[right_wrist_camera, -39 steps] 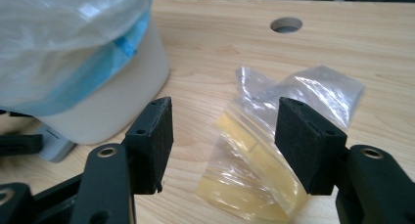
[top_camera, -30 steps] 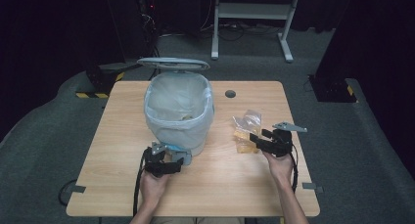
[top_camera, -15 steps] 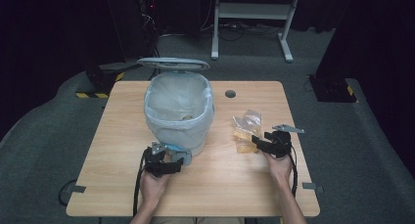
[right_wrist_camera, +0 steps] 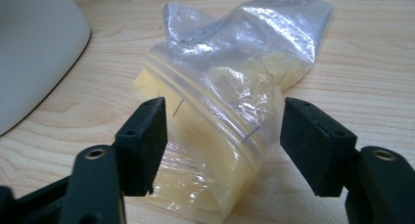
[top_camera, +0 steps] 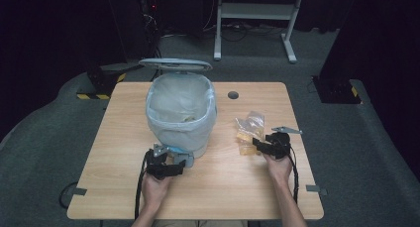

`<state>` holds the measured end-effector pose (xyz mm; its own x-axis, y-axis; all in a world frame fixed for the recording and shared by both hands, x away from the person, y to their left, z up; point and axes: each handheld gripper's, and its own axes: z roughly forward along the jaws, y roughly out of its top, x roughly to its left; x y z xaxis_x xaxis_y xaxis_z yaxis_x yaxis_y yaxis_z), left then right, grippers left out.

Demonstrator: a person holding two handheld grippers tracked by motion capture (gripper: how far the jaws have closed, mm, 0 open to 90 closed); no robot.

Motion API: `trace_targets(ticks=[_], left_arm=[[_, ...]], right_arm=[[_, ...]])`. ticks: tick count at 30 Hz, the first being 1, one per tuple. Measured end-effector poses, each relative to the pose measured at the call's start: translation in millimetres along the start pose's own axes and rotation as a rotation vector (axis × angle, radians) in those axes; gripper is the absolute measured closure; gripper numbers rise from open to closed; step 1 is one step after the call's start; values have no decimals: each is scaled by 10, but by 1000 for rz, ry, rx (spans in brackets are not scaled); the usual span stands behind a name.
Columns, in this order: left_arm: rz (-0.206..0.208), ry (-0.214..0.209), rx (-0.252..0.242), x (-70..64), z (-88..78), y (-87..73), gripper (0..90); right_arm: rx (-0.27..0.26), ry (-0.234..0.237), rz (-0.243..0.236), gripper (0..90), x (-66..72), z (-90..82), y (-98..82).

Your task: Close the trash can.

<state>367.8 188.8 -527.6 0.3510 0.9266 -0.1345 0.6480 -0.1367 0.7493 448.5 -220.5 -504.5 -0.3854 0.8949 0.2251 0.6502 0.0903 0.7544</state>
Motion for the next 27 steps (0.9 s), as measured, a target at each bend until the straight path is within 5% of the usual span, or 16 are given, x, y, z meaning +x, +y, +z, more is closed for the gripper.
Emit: trace_targets(ticks=[27], left_arm=[[0,3,0,-1,0,0,58]], right_arm=[[41,-24,-50,799,-33,111,-125]])
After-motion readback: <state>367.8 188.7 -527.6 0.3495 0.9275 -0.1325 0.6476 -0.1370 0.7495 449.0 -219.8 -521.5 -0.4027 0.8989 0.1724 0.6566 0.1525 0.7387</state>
